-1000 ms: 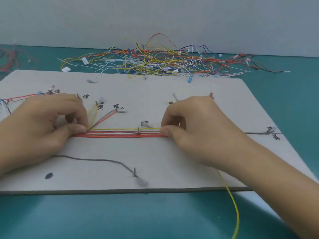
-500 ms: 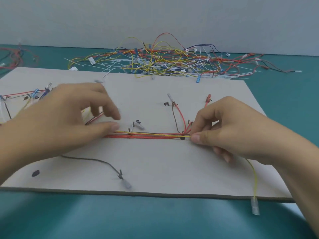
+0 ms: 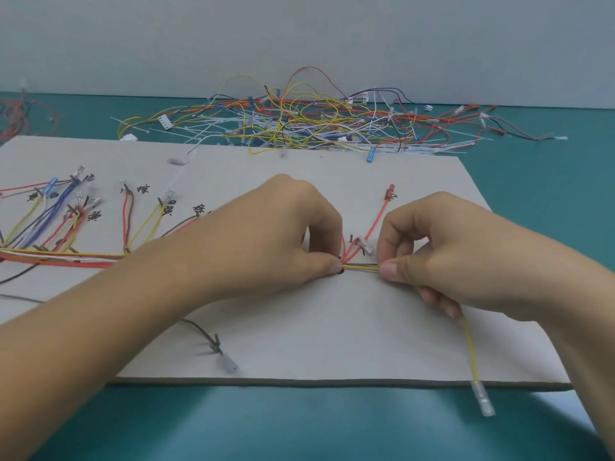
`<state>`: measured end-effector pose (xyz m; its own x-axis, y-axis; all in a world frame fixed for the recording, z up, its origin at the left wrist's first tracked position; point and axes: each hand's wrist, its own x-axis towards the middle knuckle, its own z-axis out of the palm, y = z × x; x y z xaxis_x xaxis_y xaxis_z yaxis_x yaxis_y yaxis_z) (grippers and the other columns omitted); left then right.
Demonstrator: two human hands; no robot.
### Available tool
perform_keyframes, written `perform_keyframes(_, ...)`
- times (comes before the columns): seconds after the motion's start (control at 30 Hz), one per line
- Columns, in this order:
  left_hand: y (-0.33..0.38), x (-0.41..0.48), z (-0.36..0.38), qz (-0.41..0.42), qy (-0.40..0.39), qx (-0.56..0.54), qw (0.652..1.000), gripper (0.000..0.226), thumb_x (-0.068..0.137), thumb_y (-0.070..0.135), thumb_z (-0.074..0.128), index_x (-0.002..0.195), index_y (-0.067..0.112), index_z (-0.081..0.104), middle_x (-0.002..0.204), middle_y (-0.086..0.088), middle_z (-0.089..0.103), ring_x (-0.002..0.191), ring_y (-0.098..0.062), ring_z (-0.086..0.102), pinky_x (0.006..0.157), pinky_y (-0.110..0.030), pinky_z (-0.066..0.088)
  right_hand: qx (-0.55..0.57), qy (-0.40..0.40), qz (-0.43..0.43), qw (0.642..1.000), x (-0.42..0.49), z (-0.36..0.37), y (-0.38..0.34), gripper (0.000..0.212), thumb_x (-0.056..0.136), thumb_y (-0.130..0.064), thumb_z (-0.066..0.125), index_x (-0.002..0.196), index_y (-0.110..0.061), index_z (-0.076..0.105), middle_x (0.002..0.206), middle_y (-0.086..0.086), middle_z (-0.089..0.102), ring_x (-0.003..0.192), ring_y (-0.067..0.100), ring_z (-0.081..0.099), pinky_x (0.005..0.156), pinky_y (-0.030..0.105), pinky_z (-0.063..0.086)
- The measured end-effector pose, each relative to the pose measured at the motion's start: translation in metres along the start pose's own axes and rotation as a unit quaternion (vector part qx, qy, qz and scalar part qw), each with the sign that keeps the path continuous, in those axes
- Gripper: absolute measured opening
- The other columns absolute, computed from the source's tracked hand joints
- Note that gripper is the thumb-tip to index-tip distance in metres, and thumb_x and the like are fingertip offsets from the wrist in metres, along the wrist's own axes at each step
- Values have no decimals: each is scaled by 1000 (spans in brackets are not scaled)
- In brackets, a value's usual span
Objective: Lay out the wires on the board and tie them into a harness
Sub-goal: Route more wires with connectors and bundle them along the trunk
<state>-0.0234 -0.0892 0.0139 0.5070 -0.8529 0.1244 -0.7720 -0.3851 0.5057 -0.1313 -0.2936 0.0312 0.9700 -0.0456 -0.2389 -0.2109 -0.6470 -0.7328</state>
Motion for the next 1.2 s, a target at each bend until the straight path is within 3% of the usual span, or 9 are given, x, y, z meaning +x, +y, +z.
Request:
perform_keyframes(0.1,0,-1,1,-26,11,-19,999,7,81,32,82,79,33,75,75,22,68,69,-1,61,56,-12,38,16,-24,4,1000,-4,-4,-1,20,90,-6,71,72,-14,68,48,5,55,33,15,47,36,24,42)
perform_keyframes(0.23,4,-3,6,-43,19,-35,998,7,81,27,82,80,32,77,76,23,67,65,-3,60,57,-12,40,51,-74,12,996,-9,-9,-7,11,86,-12,75,76,-12,71,62,16,58,29,13,39,33,18,34)
perform_keyframes(0.33,5,-3,9,-48,31,-42,997,7,81,25,81,79,31,77,80,15,67,72,2,59,63,-11,39,71,-79,18,994,-10,-17,-7,9,86,-11,73,77,-12,73,62,14,59,25,14,29,35,12,30)
perform_keyframes(0.47,7,-6,12,-33,48,-47,997,8,82,21,81,77,27,77,88,13,65,74,-4,59,66,-14,40,-22,-40,29,999,-9,-21,4,17,89,-10,70,74,-16,72,62,9,66,31,14,44,35,22,40)
perform_keyframes(0.57,8,-8,14,-15,61,-2,998,8,82,21,80,77,26,76,85,14,65,75,4,56,66,-11,36,-43,-25,50,997,-8,-24,9,16,87,-12,72,72,-17,72,63,8,68,37,13,51,39,26,47)
perform_keyframes(0.67,9,-9,14,-14,64,14,998,2,83,28,75,81,29,75,85,17,64,78,7,54,68,-13,35,-60,-15,57,996,-9,-34,11,14,83,-22,78,73,-16,71,58,8,67,33,15,46,37,23,41)
perform_keyframes(0.8,5,-12,15,-50,80,17,995,19,78,47,68,91,34,73,98,17,61,85,8,53,73,-20,41,-63,-5,63,996,-9,-38,12,26,75,-36,81,71,-14,69,52,7,62,31,16,38,36,19,32)
perform_keyframes(1.0,6,-14,13,-116,85,82,986,55,70,73,58,110,38,69,107,21,57,101,-12,53,95,-44,46,-84,-25,69,994,-6,-34,16,25,80,-36,81,73,-15,68,50,2,60,32,13,39,35,20,33)
perform_keyframes(1.2,7,-15,14,-115,81,87,986,55,73,73,55,114,39,68,125,25,52,113,-11,51,100,-46,44,-88,-30,58,994,-7,-40,20,15,85,-25,78,72,-21,72,55,3,64,37,13,48,39,25,42)
